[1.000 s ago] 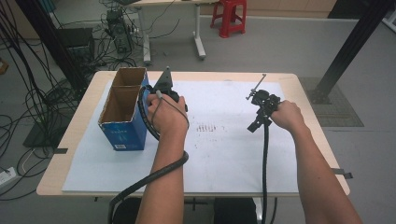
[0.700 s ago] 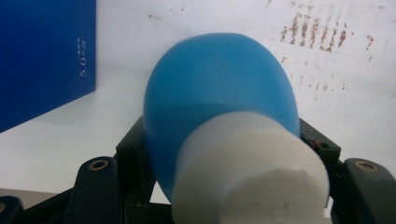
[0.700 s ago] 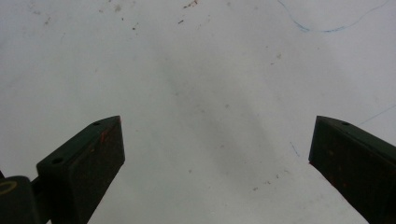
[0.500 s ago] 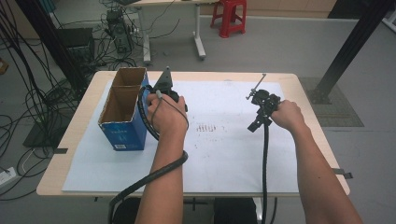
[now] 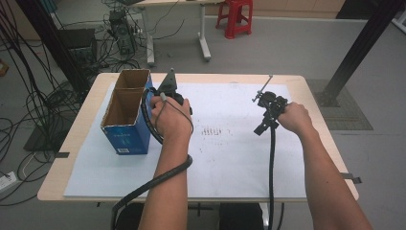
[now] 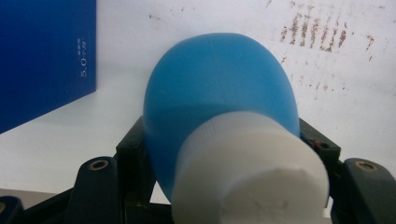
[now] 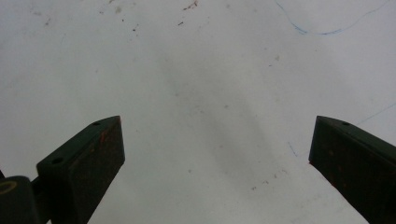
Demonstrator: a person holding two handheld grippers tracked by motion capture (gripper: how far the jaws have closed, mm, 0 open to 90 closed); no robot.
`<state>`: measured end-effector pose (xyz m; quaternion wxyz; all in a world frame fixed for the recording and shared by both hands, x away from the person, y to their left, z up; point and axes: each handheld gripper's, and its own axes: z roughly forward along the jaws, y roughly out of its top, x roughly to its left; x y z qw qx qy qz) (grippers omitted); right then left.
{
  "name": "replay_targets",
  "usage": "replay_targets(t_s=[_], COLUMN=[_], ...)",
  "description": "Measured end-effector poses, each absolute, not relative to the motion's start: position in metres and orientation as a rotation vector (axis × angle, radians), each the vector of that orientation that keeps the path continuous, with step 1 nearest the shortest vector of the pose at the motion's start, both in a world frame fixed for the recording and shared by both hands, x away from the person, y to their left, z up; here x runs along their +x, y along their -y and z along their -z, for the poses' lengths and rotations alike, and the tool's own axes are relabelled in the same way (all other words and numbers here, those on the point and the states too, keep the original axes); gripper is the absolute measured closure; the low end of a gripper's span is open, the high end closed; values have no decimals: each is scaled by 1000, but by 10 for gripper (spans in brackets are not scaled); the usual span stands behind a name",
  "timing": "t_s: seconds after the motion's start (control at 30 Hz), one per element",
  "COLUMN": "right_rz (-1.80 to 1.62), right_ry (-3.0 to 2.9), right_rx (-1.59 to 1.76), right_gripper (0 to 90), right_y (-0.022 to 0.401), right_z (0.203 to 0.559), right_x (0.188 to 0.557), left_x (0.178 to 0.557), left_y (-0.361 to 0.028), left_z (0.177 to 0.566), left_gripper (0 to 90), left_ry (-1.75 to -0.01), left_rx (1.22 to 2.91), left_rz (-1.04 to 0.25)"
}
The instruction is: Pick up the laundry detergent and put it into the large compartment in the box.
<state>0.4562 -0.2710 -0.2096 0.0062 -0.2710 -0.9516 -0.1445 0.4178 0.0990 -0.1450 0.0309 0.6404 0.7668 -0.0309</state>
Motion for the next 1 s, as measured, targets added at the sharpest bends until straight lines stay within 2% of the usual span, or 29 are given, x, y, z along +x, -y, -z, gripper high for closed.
replay_targets(t_s=[1.0], right_rz=[452], right_ry=[2978], right_rx=[-851], right_gripper=[31], right_y=[271], right_z=[209], right_x=[456], left_x=[417], left_y=[-99], left_z=[145], left_gripper=[364], left_ry=[-2351], left_rx=[1984], left_rz=[94])
